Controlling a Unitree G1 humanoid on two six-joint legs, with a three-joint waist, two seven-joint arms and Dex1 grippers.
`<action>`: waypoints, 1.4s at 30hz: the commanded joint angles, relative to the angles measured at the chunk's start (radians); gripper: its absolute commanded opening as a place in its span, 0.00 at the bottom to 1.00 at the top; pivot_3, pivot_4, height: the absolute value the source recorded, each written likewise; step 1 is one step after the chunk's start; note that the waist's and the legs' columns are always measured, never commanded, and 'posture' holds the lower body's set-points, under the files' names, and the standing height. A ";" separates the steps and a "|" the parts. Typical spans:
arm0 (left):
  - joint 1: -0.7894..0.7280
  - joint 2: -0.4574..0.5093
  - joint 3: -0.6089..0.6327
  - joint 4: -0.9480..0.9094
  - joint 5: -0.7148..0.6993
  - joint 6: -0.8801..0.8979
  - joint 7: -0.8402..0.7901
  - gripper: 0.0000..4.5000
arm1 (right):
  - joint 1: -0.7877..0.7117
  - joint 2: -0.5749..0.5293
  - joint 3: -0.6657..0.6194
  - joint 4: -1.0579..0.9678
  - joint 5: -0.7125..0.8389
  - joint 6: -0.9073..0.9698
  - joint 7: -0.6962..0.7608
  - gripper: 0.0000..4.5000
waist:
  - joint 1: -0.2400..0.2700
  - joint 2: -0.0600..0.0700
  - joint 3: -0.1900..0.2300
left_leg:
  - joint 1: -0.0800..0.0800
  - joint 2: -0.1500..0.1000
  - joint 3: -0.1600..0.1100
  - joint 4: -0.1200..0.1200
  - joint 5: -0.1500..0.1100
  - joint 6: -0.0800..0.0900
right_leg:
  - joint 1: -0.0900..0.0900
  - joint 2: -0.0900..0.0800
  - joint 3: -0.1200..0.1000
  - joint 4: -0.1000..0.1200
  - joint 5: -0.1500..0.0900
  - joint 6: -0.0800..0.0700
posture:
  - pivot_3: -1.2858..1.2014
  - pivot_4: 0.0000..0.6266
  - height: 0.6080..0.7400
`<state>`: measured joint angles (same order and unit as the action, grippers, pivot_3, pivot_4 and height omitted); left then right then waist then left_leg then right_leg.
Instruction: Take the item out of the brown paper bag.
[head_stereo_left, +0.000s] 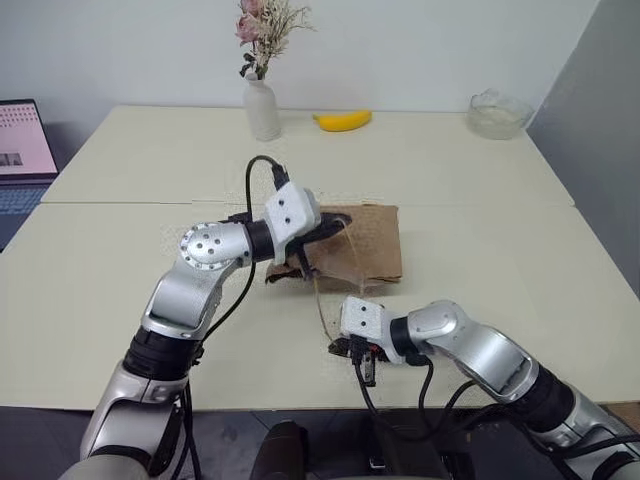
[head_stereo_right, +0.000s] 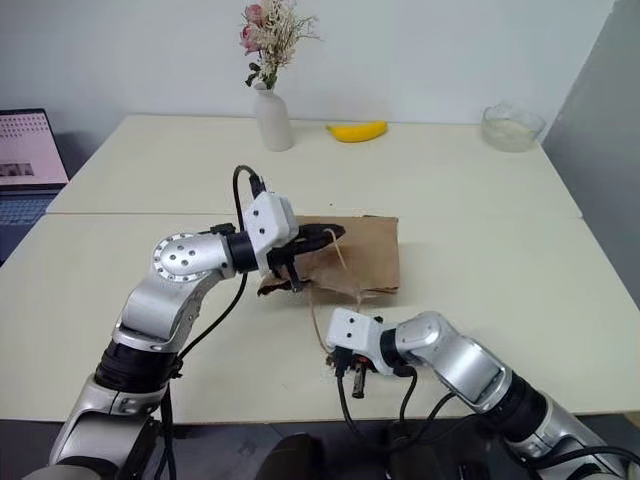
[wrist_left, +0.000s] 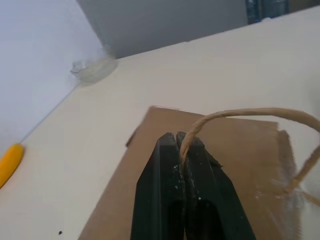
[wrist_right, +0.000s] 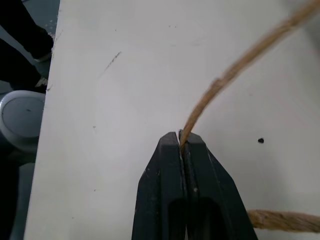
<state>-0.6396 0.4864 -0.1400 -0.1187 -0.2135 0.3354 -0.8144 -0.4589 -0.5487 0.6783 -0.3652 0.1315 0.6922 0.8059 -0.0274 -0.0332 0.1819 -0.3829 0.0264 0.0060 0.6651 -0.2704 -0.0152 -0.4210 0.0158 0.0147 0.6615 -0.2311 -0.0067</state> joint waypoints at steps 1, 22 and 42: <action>-0.117 -0.047 0.094 0.029 -0.035 0.124 0.125 0.00 | 0.033 -0.048 0.055 0.028 -0.099 -0.067 0.007 0.01 | 0.001 0.000 0.000 | 0.000 0.000 0.000 0.000 0.000 0.000 | 0.000 0.000 0.000 0.000 0.000 0.000 | 0.52 0.24 1.00; -0.139 -0.069 0.129 -0.111 -0.210 0.359 0.109 0.00 | 0.082 -0.011 -0.207 -0.137 -0.093 -0.062 0.005 0.38 | 0.001 -0.001 0.000 | 0.000 0.001 0.000 0.000 0.001 -0.001 | 0.000 -0.003 0.001 0.001 0.001 0.001 | 0.52 0.24 1.00; -0.105 0.031 0.172 -0.261 -0.551 0.623 -0.040 0.00 | 0.088 -0.254 -0.638 -0.391 0.399 0.217 0.183 0.85 | -0.002 -0.001 0.000 | 0.000 0.001 0.000 -0.001 0.001 -0.001 | 0.000 -0.001 0.001 -0.001 0.000 0.001 | 0.52 0.24 1.00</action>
<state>-0.7403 0.4991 0.0085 -0.3305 -0.7144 0.9476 -0.8206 -0.3659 -0.7849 0.0813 -0.7205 0.4876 0.9067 0.9715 -0.0290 -0.0342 0.1822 -0.3826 0.0274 0.0057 0.6637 -0.2698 -0.0165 -0.4212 0.0148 0.0152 0.6607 -0.2308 -0.0061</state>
